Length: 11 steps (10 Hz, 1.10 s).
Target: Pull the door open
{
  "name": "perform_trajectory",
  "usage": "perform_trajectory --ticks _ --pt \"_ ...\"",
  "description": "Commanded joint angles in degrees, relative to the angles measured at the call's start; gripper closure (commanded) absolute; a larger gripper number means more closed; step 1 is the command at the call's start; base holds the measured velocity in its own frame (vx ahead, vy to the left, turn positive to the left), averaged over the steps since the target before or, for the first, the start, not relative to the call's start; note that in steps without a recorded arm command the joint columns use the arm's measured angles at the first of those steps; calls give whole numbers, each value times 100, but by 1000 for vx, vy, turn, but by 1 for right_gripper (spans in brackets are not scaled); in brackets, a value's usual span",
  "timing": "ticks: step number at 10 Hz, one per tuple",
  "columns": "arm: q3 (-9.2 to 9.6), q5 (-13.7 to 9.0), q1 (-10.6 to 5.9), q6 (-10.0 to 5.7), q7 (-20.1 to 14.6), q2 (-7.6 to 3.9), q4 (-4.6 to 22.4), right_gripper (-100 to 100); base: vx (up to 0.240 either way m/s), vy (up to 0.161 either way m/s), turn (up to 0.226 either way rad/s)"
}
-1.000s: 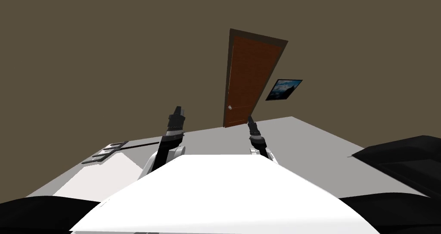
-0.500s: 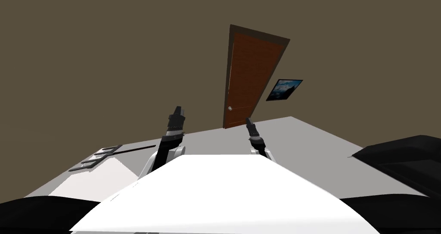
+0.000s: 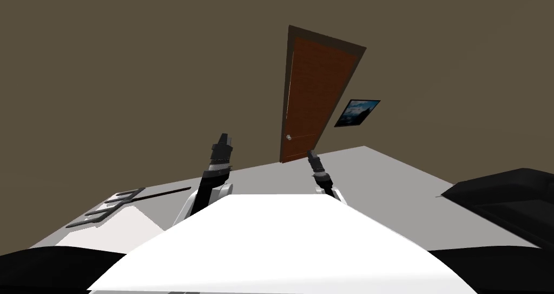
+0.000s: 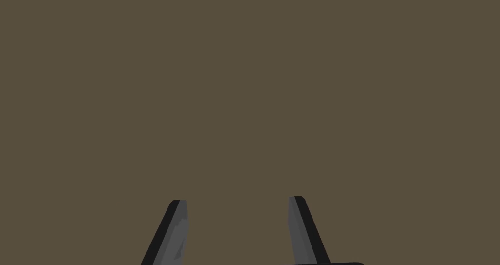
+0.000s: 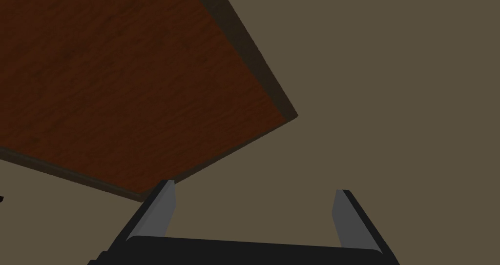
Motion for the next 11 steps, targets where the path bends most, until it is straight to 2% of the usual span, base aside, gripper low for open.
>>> perform_trajectory --ticks 1,11 --pt "-56 111 -48 -105 118 -20 216 -100 87 16 -41" --pt "-480 758 -484 -647 759 -228 1629 -100 97 24 -36"
